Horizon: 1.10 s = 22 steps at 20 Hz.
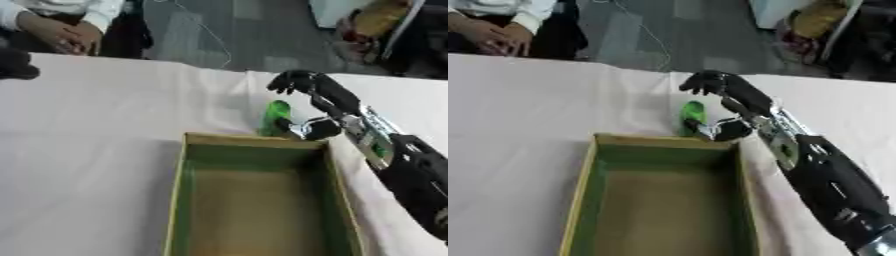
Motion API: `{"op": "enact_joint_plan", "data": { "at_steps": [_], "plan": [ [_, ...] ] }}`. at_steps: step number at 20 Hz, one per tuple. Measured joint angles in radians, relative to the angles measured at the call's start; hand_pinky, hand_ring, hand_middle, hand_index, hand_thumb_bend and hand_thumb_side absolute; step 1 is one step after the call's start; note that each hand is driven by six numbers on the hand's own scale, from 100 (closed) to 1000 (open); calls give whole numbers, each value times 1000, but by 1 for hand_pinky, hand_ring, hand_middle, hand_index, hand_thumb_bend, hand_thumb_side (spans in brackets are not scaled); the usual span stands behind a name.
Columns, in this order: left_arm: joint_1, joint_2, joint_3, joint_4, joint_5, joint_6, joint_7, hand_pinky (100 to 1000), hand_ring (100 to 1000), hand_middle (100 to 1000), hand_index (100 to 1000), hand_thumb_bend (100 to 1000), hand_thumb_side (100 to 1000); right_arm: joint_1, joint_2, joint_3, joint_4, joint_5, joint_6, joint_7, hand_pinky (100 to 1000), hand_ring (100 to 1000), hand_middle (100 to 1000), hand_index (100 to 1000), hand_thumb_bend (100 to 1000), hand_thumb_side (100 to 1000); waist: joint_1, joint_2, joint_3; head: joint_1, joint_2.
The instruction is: Pick up objects on the table and place them in the box.
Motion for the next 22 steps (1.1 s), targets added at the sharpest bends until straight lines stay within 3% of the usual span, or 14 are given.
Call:
{"op": "enact_joint_plan", "data": {
  "at_steps": [9, 15, 16, 17, 19, 22],
  "plan": [
    [-4, 0, -4, 0, 4, 4, -8, 641, 622, 780, 818, 315, 670, -2, -7, 0, -5, -18, -5, -22, 485, 579, 663, 780, 321, 727, -5, 3, 3, 0, -1],
    [-6, -4, -4, 0, 9, 4, -10, 641, 622, 780, 817, 315, 671, -19, -13, 0, -23, -43, -18, -36, 472, 554, 619, 747, 244, 743, -9, 4, -2, 0, 0],
    [-6, -6, -4, 0, 10, 5, -11, 641, 622, 780, 817, 316, 671, -19, -14, 0, -25, -47, -20, -38, 470, 552, 618, 743, 169, 771, -9, 4, -2, 0, 0],
    [-8, -8, -4, 0, 10, 6, -11, 641, 622, 780, 817, 316, 671, -20, -16, 0, -26, -51, -21, -40, 469, 551, 619, 742, 151, 771, -9, 4, -2, 0, 0],
    [-9, -9, -8, 0, 11, 6, -14, 641, 622, 780, 817, 316, 671, -23, -17, 0, -31, -58, -22, -44, 468, 551, 620, 743, 148, 770, -10, 4, 0, 0, 0],
    [-12, -11, -10, 0, 13, 7, -16, 640, 621, 779, 817, 316, 673, -27, -17, 0, -34, -61, -21, -50, 463, 552, 633, 755, 225, 721, -15, 9, 6, 0, -1]
  ]
}}
